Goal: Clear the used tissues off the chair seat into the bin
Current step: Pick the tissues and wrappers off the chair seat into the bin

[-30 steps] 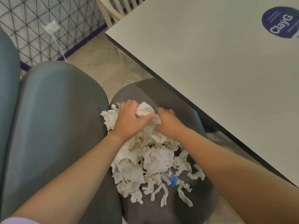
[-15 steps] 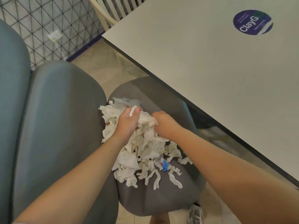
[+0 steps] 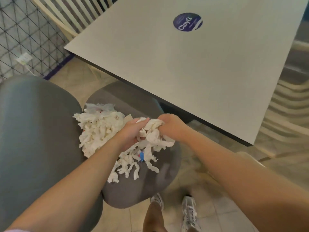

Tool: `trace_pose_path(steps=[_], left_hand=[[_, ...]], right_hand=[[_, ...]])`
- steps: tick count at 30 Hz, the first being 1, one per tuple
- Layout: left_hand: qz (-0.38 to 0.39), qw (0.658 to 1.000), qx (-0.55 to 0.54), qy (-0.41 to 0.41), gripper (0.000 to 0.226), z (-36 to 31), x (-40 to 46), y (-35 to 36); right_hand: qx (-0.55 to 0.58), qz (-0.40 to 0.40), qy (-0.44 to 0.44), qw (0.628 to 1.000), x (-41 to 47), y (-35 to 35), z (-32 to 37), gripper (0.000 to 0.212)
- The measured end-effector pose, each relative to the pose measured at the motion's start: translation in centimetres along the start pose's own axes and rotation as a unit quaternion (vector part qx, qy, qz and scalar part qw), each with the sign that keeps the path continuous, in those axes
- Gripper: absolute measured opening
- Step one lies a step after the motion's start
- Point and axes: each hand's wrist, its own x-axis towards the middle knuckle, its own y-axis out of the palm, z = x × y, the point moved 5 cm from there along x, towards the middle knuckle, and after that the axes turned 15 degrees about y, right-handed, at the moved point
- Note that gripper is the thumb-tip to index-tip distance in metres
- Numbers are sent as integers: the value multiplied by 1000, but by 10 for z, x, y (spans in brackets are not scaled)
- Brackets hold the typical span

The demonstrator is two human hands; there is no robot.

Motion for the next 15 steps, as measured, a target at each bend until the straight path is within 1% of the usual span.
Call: trace_pose_path(steps=[2, 3, 5, 8, 10, 12, 13, 15], left_hand=[[82, 996, 3, -23, 17, 8, -3, 31], [118, 992, 12, -38, 17, 13, -7, 55], [152, 986, 17, -68, 19, 23, -12, 82], [200, 973, -5, -115, 23, 40, -24, 136], [238, 962, -15, -137, 28, 53, -32, 174], [254, 953, -26, -160, 31, 63, -36, 205], [263, 949, -36, -172, 29, 67, -39, 223], [284, 939, -39, -190, 24, 74, -45, 261]], right_hand=[[42, 3, 24, 999, -14, -8, -28, 21], [57, 1, 38, 998, -26, -15, -48, 20], [71, 12, 62, 995, -40, -21, -75, 18], [104, 6, 104, 989, -69, -36, -123, 13], [135, -12, 136, 981, -88, -48, -158, 10], [160, -28, 163, 973, -103, -57, -188, 13], [171, -41, 177, 968, -112, -62, -203, 11], [193, -74, 198, 958, -131, -73, -235, 16]])
